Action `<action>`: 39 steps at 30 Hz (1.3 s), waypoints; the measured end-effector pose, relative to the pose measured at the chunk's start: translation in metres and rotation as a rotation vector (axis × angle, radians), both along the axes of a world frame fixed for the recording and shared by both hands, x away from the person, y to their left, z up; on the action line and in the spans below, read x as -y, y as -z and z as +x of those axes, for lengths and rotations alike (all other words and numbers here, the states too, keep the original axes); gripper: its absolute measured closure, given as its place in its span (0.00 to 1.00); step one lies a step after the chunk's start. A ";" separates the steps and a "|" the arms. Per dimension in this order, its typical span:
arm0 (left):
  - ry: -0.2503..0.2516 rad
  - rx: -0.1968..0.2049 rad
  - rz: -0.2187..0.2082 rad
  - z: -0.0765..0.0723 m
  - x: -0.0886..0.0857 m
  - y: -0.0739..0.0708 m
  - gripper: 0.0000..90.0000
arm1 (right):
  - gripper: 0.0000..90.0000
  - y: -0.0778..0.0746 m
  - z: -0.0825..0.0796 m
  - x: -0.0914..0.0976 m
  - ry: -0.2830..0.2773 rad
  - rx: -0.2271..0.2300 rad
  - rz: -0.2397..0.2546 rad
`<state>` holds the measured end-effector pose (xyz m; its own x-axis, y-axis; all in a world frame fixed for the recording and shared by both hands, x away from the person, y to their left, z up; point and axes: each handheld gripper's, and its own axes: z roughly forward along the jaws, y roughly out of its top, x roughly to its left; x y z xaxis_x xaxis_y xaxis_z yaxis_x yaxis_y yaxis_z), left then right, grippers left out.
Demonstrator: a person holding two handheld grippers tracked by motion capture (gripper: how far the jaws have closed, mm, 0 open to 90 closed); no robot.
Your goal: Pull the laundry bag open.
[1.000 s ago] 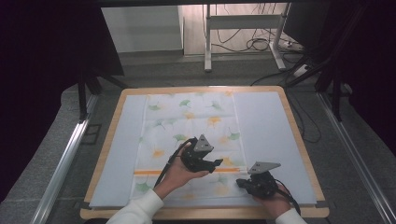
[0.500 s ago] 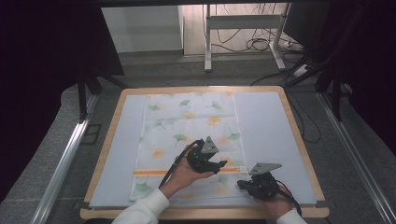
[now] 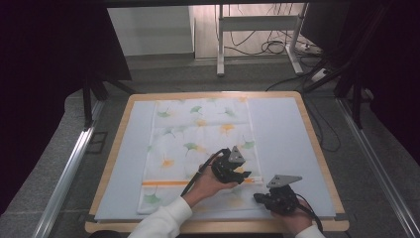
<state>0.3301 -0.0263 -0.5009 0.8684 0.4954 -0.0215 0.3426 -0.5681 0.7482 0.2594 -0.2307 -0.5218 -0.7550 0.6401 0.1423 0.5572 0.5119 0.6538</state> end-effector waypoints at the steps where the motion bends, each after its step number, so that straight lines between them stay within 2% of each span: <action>1: -0.001 -0.001 0.002 0.000 0.002 0.000 0.63 | 0.99 0.000 0.000 0.000 0.002 0.001 0.002; 8: 0.019 -0.007 0.019 0.001 0.014 0.002 0.67 | 0.99 0.000 0.000 0.000 0.002 -0.003 0.003; 15: 0.041 -0.029 0.057 0.004 0.029 0.010 0.71 | 0.99 0.000 0.000 0.001 -0.001 0.000 0.000; 19: 0.051 -0.040 0.059 0.004 0.035 0.014 0.73 | 0.99 0.000 0.000 0.001 -0.004 -0.002 -0.001; 23: 0.061 -0.045 0.065 0.004 0.037 0.015 0.75 | 0.99 0.000 0.000 0.001 -0.004 -0.003 0.000; 25: 0.069 -0.071 0.061 0.004 0.039 0.016 0.77 | 0.99 0.000 0.000 0.000 -0.004 0.000 -0.003; 29: 0.073 -0.084 0.060 0.004 0.040 0.016 0.80 | 0.99 0.000 0.000 0.000 -0.006 0.003 -0.006; 37: 0.093 -0.115 0.056 0.004 0.042 0.017 0.79 | 0.99 0.000 0.001 0.000 -0.008 0.003 -0.005; 39: 0.099 -0.112 0.072 0.004 0.041 0.017 0.80 | 0.99 0.000 0.000 0.000 -0.007 0.006 -0.007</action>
<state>0.3345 -0.0675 -0.5177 0.9074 0.4109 -0.0885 0.3610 -0.6541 0.6647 0.2596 -0.2304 -0.5219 -0.7606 0.6354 0.1332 0.5495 0.5207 0.6534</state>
